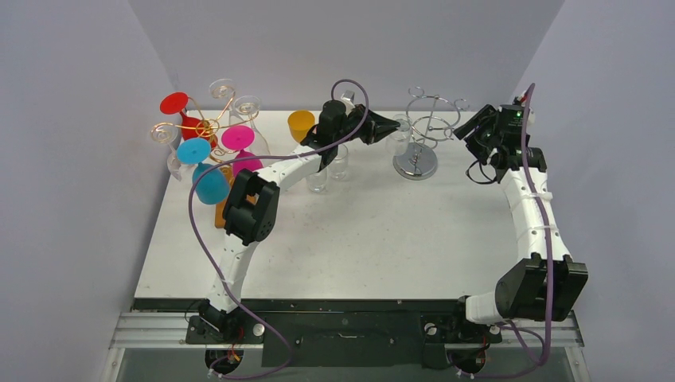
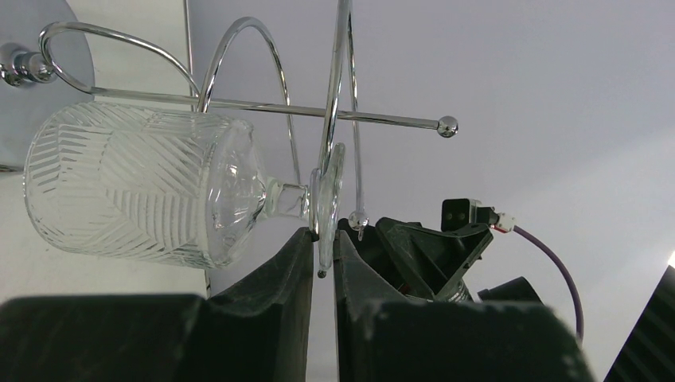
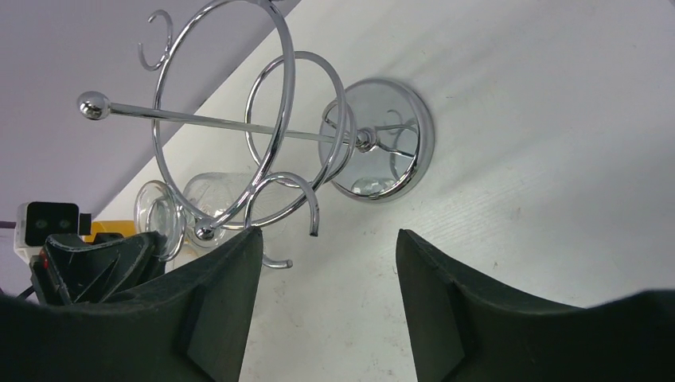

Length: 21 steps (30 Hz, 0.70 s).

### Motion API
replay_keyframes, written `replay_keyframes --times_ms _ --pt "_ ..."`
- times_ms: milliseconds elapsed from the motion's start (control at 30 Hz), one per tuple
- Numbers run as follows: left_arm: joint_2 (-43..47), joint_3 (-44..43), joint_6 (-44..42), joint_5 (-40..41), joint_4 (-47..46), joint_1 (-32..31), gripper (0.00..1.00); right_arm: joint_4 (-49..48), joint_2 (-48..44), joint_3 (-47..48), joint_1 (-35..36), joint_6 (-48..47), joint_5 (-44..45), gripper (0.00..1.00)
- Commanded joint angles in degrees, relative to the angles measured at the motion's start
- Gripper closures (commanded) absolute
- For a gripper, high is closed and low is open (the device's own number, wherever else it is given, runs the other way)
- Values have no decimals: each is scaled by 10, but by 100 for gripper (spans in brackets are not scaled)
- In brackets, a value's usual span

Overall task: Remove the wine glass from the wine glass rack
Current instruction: Pick up the wine glass from the wine rack.

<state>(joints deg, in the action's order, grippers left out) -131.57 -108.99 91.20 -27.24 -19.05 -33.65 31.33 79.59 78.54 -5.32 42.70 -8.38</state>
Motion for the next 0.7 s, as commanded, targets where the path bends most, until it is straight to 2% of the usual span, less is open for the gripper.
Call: replay_keyframes --times_ms 0,233,467,500,667 --pt "47 -29 -7 -4 -38 4 100 -27 11 1 -3 4 -3 43" --pt "47 -32 -11 -5 -31 4 99 -31 31 3 -4 5 -1 46" --pt "46 -31 -17 -5 -23 3 85 -28 36 6 -6 3 1 47" --pt "47 -29 -18 -5 -22 3 81 -28 36 6 -6 3 2 47" --pt "54 -19 -22 -5 -22 4 77 -28 38 6 -7 4 3 47"
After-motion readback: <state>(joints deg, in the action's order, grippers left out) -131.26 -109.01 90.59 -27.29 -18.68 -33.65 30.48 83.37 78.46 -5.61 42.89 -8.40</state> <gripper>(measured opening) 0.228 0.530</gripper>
